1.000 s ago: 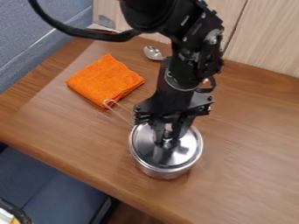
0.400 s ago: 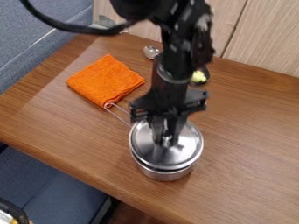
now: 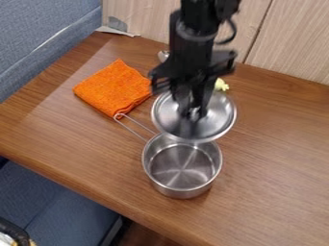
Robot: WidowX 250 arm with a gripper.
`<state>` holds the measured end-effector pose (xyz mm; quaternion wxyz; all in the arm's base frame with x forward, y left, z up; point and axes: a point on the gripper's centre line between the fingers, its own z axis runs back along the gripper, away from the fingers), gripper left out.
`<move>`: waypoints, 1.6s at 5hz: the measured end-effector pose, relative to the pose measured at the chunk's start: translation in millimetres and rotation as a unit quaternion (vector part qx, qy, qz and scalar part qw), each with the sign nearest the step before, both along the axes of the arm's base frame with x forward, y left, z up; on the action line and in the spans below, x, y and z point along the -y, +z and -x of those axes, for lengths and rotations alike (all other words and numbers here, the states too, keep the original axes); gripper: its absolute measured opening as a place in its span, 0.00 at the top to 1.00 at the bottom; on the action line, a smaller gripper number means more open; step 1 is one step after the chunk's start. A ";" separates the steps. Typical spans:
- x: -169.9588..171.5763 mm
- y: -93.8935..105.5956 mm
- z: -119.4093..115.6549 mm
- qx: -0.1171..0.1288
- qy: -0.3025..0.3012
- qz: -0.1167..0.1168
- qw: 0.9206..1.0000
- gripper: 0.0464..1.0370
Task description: Remove the lid fromthe silver pot and place it on the table
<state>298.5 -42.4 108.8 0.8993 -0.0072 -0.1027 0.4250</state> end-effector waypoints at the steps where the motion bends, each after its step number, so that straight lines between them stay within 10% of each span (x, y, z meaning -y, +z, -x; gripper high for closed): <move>1: 16.5 14.4 -28.8 0.018 -0.005 0.034 0.999 0.76; 2: 38.9 14.9 -55.0 0.018 -0.004 0.059 0.998 0.76; 5: 67.1 -51.1 -105.0 0.010 -0.010 0.003 1.000 0.76; 8: 63.3 -72.3 -100.5 -0.010 -0.012 -0.017 1.000 0.71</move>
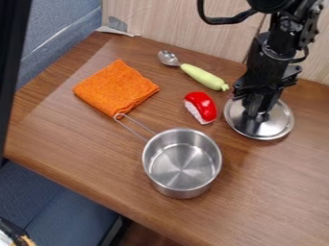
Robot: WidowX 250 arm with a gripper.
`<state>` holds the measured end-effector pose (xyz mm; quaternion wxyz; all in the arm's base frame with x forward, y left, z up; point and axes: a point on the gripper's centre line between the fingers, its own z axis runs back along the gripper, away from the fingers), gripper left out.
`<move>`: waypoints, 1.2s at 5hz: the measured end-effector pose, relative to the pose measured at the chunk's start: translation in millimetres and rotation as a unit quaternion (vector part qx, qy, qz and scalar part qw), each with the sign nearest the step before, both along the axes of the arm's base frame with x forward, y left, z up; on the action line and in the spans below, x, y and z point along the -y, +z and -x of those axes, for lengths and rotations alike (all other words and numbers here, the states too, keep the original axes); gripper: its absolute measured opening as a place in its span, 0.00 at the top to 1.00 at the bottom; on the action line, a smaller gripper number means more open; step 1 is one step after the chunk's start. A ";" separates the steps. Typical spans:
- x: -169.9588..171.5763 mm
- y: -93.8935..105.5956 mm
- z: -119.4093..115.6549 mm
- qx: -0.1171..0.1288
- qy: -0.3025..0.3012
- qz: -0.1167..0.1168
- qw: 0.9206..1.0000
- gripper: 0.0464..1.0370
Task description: Remove the lid fromthe silver pot and place it on the table
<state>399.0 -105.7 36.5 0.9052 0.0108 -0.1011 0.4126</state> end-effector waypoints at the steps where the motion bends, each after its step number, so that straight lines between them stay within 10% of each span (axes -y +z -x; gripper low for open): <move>1: -2.0 -0.3 5.0 -0.016 0.008 -0.005 1.000 0.41; 2: -1.6 -0.9 4.7 -0.014 0.008 -0.004 1.000 0.11; 3: -4.3 -5.1 9.0 -0.021 0.011 -0.010 1.000 0.02; 6: -17.0 49.2 13.9 0.011 0.027 0.031 0.999 0.04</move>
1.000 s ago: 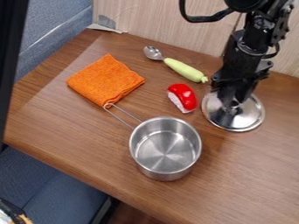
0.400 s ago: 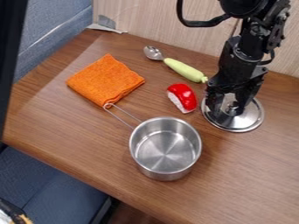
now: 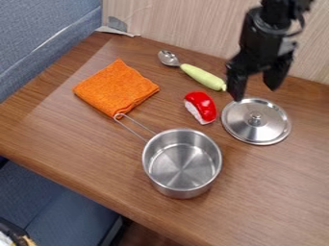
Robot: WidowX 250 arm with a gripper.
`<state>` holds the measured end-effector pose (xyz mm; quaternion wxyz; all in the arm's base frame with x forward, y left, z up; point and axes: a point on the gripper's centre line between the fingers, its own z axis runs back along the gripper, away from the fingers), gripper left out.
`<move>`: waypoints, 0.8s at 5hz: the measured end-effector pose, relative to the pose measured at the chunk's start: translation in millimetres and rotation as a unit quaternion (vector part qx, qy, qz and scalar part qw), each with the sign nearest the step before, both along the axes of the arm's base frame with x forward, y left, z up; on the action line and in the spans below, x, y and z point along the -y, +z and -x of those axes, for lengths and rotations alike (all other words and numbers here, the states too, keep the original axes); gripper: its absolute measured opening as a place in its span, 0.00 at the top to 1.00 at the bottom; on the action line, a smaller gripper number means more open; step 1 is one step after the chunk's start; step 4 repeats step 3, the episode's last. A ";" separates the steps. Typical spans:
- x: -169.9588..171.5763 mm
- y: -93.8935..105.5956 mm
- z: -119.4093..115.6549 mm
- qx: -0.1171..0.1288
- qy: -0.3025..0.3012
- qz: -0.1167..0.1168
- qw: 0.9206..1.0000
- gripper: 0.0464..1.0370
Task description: Remove the lid fromthe silver pot and place it on the table
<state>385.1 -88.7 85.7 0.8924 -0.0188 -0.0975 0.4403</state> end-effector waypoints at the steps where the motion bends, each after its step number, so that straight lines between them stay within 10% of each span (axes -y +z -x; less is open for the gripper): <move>1: -12.8 25.8 2.7 0.025 0.009 0.014 1.000 0.04; 4: -13.9 27.0 2.5 0.027 0.009 0.014 1.000 0.04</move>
